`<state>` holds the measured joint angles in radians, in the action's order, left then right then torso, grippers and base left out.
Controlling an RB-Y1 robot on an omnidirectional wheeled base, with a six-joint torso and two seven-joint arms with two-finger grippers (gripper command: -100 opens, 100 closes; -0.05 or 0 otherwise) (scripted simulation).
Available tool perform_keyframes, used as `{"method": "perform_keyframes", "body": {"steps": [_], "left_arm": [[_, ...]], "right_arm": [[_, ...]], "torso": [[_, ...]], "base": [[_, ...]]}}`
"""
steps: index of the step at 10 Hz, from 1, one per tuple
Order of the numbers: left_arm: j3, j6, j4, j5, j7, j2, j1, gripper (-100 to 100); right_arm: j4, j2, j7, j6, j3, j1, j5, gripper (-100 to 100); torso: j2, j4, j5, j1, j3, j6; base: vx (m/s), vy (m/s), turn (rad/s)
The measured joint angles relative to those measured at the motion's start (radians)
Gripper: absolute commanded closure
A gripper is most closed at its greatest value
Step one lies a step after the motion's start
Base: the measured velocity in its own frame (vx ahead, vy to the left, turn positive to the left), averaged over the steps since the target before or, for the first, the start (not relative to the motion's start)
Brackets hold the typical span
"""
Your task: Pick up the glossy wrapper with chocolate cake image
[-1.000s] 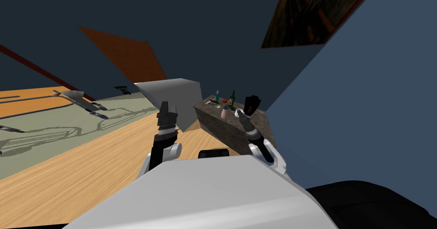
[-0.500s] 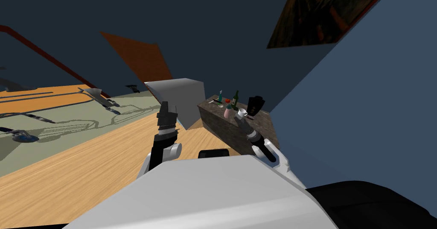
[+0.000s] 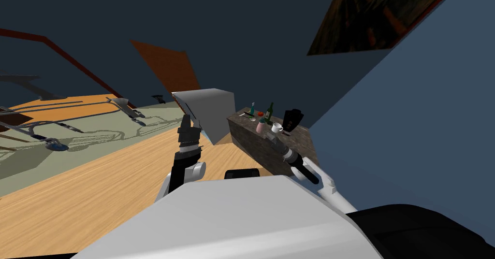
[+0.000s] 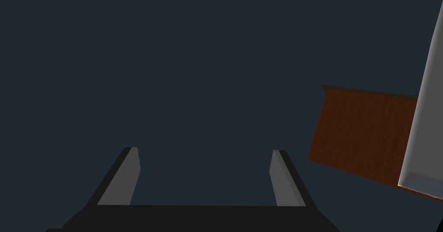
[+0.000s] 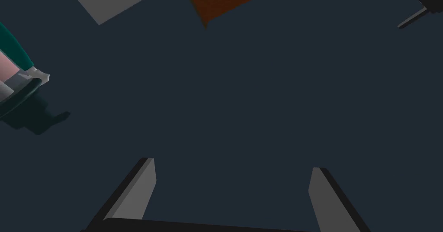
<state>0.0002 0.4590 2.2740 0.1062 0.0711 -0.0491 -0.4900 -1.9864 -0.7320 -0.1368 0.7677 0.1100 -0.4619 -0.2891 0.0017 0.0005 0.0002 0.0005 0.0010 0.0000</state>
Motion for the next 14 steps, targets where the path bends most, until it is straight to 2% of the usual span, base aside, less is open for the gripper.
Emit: {"method": "perform_keyframes", "body": {"steps": [2,7,8,10,11,13,14], "left_arm": [[0.000,0.000,0.000,0.000,0.000,0.000,0.000,0],[0.000,0.000,0.000,0.000,0.000,0.000,0.000,0],[0.000,0.000,0.000,0.000,0.000,0.000,0.000,0],[0.000,0.000,0.000,0.000,0.000,0.000,0.000,0],[0.000,0.000,0.000,0.000,0.000,0.000,0.000,0],[0.000,0.000,0.000,0.000,0.000,0.000,0.000,0],[0.000,0.000,0.000,0.000,0.000,0.000,0.000,0]], "right_arm": [[0.025,-0.060,-0.006,0.013,0.009,-0.008,-0.018,-100],[0.146,-0.215,-0.020,0.067,0.033,0.001,-0.054,-100],[0.149,-0.235,-0.019,0.068,0.034,0.002,-0.056,-100],[0.188,-0.289,-0.021,0.069,0.054,0.010,-0.074,-100],[0.220,-0.316,-0.027,0.085,0.058,0.001,-0.081,-100],[0.231,-0.367,-0.027,0.090,0.056,-0.006,-0.084,-100],[0.255,-0.397,-0.032,0.100,0.057,-0.019,-0.089,-100]], "torso": [[0.000,0.000,0.000,0.000,0.000,0.000],[0.000,0.000,0.000,0.000,0.000,0.001],[-0.001,0.000,0.000,-0.001,0.000,0.001],[-0.001,0.000,0.000,-0.001,-0.001,0.001],[-0.001,0.000,0.000,0.000,-0.001,0.000],[-0.001,0.000,0.000,-0.001,-0.001,0.001],[-0.002,0.000,0.000,-0.001,-0.001,0.000]], "base": [[-0.030,0.027,0.095],[-0.019,0.024,0.076],[-0.007,0.016,0.125],[-0.008,0.020,0.095],[-0.006,0.019,0.076],[0.001,0.013,0.068],[0.004,0.013,0.067]]}}
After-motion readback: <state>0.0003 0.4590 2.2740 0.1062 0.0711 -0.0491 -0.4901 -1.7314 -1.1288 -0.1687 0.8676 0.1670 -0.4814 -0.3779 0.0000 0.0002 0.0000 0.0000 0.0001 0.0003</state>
